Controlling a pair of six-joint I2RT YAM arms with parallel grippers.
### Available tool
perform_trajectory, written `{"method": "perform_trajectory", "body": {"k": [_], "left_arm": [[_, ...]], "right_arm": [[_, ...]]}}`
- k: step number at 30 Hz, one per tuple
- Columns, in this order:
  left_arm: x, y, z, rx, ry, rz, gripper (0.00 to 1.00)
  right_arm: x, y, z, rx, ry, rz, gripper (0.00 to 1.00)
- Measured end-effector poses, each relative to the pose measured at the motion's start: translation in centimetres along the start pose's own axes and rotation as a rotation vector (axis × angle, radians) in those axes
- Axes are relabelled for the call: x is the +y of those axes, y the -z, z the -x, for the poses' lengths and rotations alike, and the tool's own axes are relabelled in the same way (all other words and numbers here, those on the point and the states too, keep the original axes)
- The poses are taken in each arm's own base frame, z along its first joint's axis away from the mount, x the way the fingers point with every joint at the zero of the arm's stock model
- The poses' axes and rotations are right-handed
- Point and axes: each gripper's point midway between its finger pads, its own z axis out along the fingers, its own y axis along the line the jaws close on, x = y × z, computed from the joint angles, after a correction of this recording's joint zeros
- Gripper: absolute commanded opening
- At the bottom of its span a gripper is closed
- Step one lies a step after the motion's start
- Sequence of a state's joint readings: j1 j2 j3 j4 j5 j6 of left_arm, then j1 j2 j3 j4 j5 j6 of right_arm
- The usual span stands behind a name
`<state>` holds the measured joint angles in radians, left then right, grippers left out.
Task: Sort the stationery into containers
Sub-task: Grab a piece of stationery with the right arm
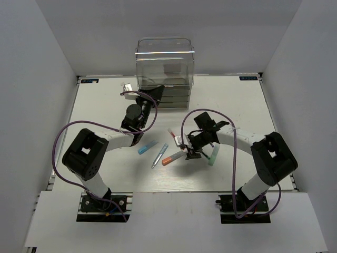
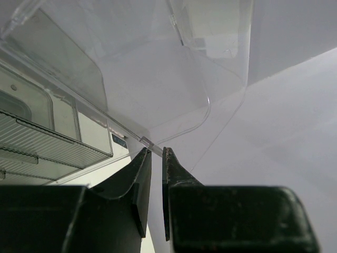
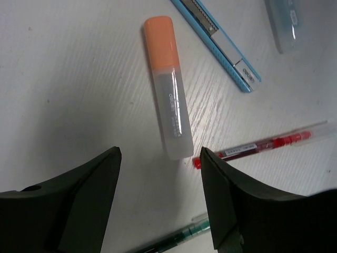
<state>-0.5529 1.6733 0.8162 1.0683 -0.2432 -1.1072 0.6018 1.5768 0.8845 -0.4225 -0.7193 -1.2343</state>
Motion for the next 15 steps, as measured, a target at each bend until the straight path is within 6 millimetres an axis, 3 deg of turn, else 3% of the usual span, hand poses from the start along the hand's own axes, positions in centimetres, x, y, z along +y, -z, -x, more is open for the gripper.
{"method": "perform_trajectory", "body": {"k": [9,15], "left_arm": [[0.0,0.0,0.0,0.0,0.0,-0.001,0.0],[0.0,0.0,0.0,0.0,0.0,0.001,0.0]], "right_arm": [[-0.3,-2.1,2.0,-0.003,0.077,0.054,0.63],[0.8,-4.0,3.4,0.008,0.097,0.101,0.63]]}}
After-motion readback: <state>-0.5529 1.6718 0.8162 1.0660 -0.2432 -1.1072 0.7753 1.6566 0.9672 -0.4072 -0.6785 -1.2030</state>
